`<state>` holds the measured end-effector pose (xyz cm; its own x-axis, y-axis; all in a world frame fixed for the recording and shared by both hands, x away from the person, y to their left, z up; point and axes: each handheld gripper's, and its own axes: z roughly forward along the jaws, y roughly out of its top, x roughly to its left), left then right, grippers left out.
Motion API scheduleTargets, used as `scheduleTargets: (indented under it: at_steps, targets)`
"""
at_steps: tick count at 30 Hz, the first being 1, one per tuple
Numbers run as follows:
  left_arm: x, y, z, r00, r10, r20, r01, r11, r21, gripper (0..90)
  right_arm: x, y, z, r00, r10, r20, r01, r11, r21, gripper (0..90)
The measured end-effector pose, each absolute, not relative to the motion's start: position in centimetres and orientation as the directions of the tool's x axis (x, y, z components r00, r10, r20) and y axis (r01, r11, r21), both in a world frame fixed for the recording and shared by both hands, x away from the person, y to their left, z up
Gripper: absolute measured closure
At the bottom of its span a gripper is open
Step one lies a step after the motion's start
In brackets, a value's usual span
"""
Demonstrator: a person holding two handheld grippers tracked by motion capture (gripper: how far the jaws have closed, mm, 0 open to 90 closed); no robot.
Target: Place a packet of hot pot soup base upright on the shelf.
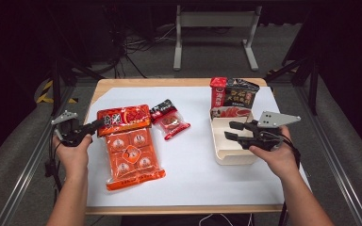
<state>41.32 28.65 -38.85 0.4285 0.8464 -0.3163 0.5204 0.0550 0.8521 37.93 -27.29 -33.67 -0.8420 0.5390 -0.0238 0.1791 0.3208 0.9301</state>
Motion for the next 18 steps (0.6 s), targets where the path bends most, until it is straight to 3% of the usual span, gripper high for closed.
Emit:
scheduleTargets:
  at_steps: [18]
  targets:
    - [39.0,27.3,-35.3,0.530,0.801,-0.279,0.406,0.049,0.913,90.0,37.7,-25.4,-32.7,-0.853,0.519,-0.059,0.147,0.348,0.926,51.1]
